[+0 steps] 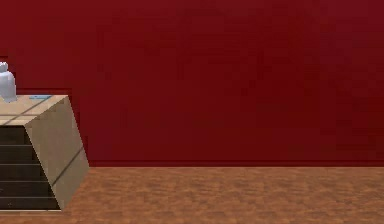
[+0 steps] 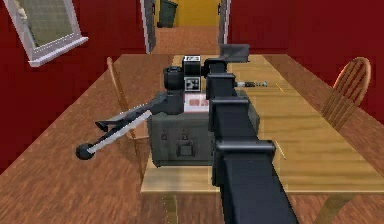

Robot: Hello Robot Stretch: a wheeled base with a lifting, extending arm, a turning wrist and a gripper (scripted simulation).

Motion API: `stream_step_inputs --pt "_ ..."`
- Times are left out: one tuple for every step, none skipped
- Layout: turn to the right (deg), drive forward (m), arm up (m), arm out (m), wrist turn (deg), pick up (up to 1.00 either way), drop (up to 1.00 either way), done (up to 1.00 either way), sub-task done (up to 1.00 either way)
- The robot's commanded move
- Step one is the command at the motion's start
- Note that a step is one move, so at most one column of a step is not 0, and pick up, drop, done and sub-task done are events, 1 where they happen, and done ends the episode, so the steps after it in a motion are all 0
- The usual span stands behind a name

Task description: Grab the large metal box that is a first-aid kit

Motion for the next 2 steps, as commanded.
stream_step_inputs --pt "0.0 0.0 0.0 0.0 45.0 0.0 0.0 0.0 0.0" --pt "0.0 0.0 0.0 0.0 45.0 0.0 0.0 0.0 0.0"
